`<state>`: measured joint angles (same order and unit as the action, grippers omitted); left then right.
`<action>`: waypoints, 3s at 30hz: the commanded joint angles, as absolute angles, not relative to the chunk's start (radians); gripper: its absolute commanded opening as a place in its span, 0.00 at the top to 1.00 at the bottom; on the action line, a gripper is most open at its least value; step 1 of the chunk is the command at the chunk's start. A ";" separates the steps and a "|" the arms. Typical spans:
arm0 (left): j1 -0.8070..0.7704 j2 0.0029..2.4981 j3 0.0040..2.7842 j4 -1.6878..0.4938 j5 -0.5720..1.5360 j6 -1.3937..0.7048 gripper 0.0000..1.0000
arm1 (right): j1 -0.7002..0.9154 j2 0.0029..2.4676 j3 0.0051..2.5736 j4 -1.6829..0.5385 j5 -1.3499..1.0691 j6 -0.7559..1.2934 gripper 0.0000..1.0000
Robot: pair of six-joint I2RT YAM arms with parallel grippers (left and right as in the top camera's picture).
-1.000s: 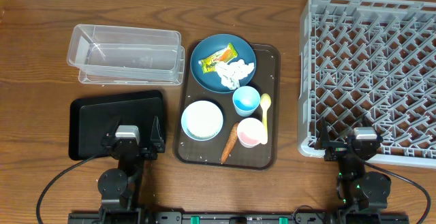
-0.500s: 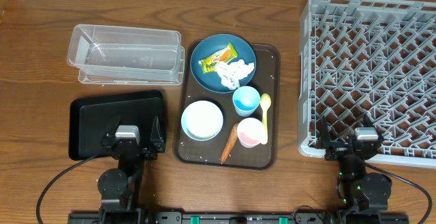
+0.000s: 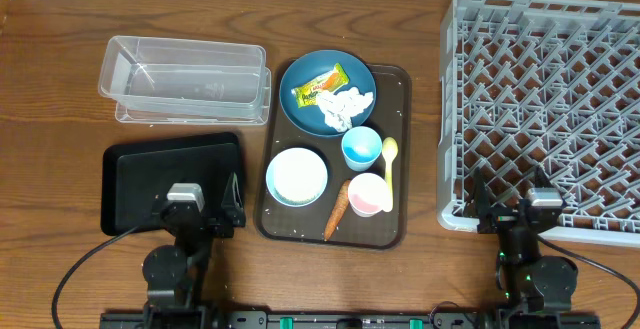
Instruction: Sort waste into correct bins and load items into the dishwasher rack
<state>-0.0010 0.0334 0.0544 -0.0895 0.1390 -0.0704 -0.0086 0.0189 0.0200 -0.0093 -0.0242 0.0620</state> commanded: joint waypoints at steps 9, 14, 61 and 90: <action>0.004 0.473 0.471 -0.318 0.164 -0.099 0.08 | -0.003 0.366 0.350 -0.076 0.104 0.089 0.01; 0.004 0.739 0.721 -0.488 0.165 -0.099 0.08 | -0.003 0.633 0.582 -0.240 0.097 0.089 0.01; -0.396 1.742 1.203 -0.194 0.159 -0.052 0.08 | -0.003 0.951 0.857 -0.480 0.018 0.101 0.01; -0.450 1.942 1.200 -0.162 0.172 -0.054 0.58 | -0.003 0.951 0.857 -0.495 0.018 0.101 0.01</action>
